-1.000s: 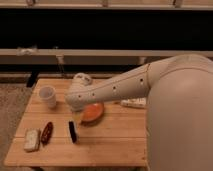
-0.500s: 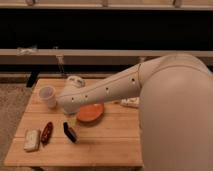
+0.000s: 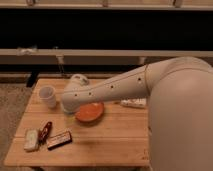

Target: Knock the eraser over

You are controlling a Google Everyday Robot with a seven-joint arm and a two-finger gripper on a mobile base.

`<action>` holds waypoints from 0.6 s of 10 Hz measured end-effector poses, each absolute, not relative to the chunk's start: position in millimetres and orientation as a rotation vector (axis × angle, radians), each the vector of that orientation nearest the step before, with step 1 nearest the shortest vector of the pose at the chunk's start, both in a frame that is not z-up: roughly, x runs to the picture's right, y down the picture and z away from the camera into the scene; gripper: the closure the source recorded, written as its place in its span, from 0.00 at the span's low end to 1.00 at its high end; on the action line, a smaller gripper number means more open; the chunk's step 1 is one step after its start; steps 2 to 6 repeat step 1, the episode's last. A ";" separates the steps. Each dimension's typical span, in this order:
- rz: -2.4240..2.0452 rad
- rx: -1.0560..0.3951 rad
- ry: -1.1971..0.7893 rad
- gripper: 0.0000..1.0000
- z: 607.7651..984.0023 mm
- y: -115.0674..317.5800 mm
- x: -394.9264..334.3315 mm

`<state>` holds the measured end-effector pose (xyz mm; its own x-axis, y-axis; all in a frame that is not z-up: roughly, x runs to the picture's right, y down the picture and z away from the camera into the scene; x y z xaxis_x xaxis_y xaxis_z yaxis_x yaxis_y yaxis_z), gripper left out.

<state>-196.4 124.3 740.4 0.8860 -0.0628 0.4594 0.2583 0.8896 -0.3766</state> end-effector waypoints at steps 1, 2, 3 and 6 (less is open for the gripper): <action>-0.170 -0.447 -0.480 0.20 741.5 123.4 -191.5; -0.170 -0.447 -0.480 0.20 741.5 123.4 -191.5; -0.170 -0.447 -0.480 0.20 741.5 123.4 -191.5; -0.170 -0.447 -0.480 0.20 741.5 123.4 -191.5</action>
